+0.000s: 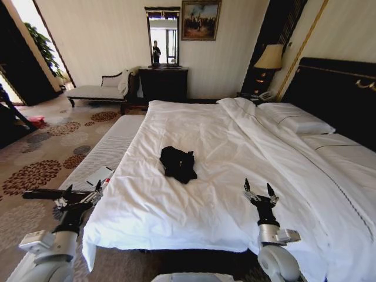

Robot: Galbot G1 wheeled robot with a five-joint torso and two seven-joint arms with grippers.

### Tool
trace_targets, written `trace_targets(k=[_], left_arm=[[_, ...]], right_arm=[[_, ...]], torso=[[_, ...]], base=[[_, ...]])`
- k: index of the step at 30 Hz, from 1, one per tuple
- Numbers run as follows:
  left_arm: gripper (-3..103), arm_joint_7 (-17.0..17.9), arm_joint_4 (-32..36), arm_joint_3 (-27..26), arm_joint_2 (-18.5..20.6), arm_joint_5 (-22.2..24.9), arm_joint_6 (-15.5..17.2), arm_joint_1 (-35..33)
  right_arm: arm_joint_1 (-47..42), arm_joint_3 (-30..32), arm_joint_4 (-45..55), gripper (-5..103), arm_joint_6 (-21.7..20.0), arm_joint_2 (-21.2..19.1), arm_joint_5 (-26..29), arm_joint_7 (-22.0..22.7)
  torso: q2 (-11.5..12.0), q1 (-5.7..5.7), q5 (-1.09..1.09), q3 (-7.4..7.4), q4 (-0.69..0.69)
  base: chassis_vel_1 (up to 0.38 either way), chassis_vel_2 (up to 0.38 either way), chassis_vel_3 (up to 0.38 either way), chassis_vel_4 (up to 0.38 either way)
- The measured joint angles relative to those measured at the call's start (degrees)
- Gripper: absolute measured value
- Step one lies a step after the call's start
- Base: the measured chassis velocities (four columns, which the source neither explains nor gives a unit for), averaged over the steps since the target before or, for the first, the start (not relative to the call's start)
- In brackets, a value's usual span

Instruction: Fold the clothes on the bed.

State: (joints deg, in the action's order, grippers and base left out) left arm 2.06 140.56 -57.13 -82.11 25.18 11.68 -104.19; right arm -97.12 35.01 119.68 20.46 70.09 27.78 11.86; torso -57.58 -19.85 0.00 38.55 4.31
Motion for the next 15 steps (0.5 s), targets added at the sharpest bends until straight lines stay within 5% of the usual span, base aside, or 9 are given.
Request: trace_targets(k=[15], left_arm=[[100, -0.01, -0.2, 0.34, -0.1, -0.08, 0.0, 0.41]], right_arm=[[0.35, -0.96, 0.38, 100, 1.05, -0.42, 0.29, -0.78]], torso=[[0.01, 0.0, 0.0, 0.0, 0.01]], base=[[-0.02, 0.034, 0.018, -0.032]])
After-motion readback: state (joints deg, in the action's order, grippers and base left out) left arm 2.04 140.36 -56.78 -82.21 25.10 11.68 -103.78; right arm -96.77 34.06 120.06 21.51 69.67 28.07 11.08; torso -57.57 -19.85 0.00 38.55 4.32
